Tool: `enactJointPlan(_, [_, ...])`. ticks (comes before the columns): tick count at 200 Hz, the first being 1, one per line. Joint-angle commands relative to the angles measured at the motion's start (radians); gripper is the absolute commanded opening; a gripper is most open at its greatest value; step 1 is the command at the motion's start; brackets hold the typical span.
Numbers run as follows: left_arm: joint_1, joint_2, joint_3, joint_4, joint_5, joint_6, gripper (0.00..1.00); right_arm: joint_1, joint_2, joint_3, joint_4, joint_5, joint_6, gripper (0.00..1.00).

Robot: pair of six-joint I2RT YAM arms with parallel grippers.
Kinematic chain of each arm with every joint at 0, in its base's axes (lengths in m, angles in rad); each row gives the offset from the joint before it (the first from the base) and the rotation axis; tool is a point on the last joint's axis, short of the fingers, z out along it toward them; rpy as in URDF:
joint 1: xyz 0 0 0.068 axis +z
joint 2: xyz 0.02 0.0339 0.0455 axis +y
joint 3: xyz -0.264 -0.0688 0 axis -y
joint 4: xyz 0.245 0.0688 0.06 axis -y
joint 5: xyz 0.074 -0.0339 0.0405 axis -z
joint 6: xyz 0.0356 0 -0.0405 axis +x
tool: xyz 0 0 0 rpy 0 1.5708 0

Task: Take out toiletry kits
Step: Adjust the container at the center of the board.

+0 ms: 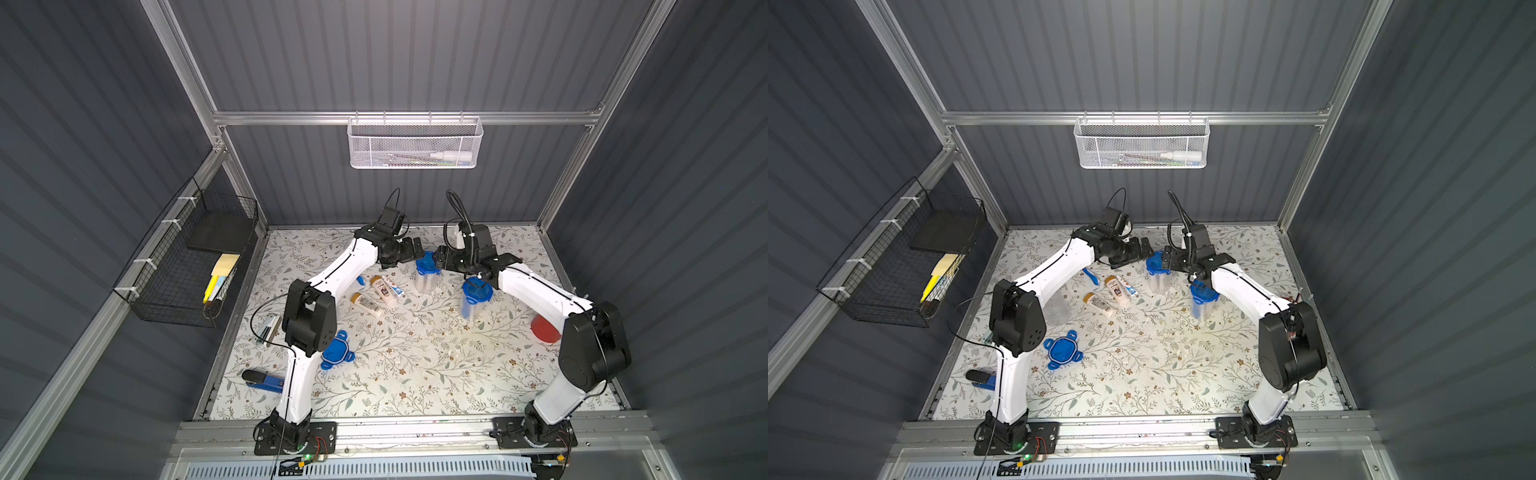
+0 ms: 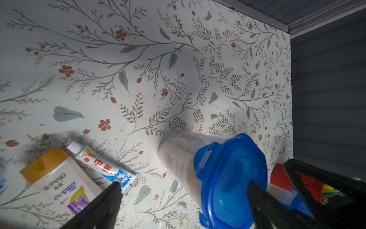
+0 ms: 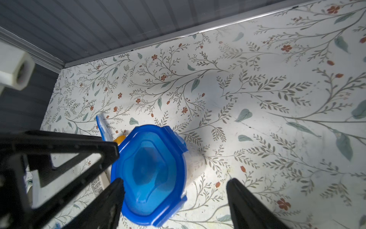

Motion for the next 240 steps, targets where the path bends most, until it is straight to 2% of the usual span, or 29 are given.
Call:
enactJointPlan(1, [-0.023, 0.027, 0.045, 0.013, 0.041, -0.017, 1.0, -0.015, 0.051, 0.045, -0.035, -0.085, 0.052, 0.81])
enactJointPlan(48, [-0.048, 0.024, 0.005, 0.041, 0.065, -0.039, 0.99, -0.019, 0.092, 0.047, 0.0, -0.148, 0.079, 0.75])
enactJointPlan(136, [-0.065, -0.079, -0.135, 0.094, 0.061, -0.068, 0.95, -0.019, 0.135, 0.051, -0.003, -0.209, 0.092, 0.64])
enactJointPlan(197, [-0.064, -0.076, -0.117, 0.079, 0.034, -0.056, 0.95, -0.017, 0.122, 0.031, -0.011, -0.306, 0.125, 0.54])
enactJointPlan(240, [-0.065, -0.065, -0.093, 0.074, 0.029, -0.059, 0.93, -0.007, 0.088, -0.008, -0.007, -0.312, 0.13, 0.47])
